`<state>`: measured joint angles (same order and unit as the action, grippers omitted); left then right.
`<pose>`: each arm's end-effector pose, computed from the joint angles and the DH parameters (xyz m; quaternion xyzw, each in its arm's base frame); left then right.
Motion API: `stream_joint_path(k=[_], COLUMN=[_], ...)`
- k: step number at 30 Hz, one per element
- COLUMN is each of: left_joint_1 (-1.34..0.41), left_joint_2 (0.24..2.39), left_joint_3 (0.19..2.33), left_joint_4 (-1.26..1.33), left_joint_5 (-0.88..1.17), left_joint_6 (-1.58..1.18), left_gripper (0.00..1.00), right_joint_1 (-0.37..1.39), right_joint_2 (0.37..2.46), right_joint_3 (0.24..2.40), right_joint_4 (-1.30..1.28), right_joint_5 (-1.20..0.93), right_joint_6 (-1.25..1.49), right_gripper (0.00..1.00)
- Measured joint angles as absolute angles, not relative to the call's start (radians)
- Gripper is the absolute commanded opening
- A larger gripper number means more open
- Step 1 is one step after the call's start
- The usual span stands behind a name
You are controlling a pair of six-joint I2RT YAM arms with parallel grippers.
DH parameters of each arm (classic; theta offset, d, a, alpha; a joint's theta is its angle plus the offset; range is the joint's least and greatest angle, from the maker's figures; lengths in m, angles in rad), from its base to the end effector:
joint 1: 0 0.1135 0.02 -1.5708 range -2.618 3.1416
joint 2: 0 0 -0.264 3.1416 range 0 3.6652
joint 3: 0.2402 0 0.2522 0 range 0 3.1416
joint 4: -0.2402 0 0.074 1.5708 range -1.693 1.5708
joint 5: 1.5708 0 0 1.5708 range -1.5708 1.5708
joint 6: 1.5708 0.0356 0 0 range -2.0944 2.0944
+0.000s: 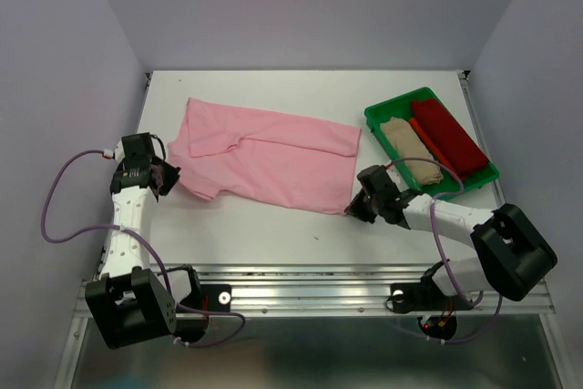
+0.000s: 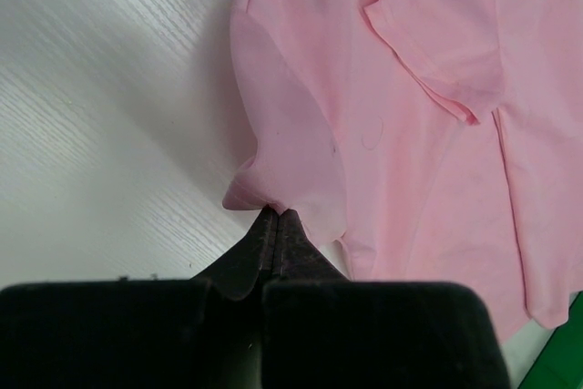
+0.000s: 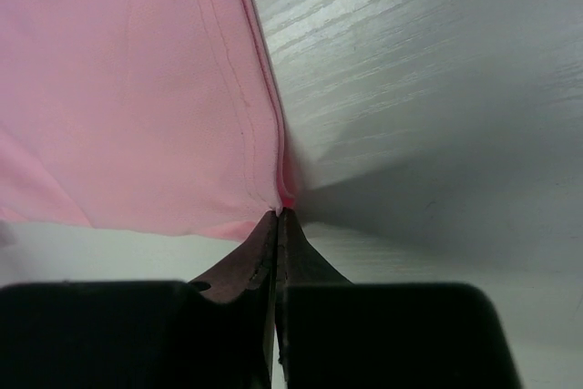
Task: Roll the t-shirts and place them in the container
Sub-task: Fold the T-shirt at the center of the board.
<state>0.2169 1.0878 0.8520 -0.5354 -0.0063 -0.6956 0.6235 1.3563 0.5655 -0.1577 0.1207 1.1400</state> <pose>0.2228 0.0493 0.2720 -0.4069 0.8264 -0.0895 0.3788 0.1993 0.1381 0.1507 0.2605 0.9140 0.1994 0.2386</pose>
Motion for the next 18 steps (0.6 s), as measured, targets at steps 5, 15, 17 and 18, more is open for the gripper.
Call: stream_joint_path(k=[5,15,17,18], left_joint_1=[0.216,0.204,0.197,0.193], left_joint_2=[1.088,1.172,1.206,1.224], left_joint_3=[0.852,1.008,1.042,1.057], left_joint_4=[-0.529,-0.496,-0.479,-0.466], left_joint_5=[-0.004,0.013,0.016,0.017], left_joint_6=[-0.696,-0.697,-0.698,-0.7], left_gripper=[0.0,0.0,0.0,0.0], right_joint_1=[0.624,0.606,0.589,0.582], right_joint_2=[1.347,1.32,1.325,1.328], right_joint_3=[0.578,0.688,0.715,0.725], right_joint_4=[-0.17,-0.202,-0.203,-0.203], right_joint_5=[0.142,0.213,0.222,0.227], right_joint_6=[1.13,1.047,1.024,1.016], right_gripper=[0.01,0.01,0.01,0.01])
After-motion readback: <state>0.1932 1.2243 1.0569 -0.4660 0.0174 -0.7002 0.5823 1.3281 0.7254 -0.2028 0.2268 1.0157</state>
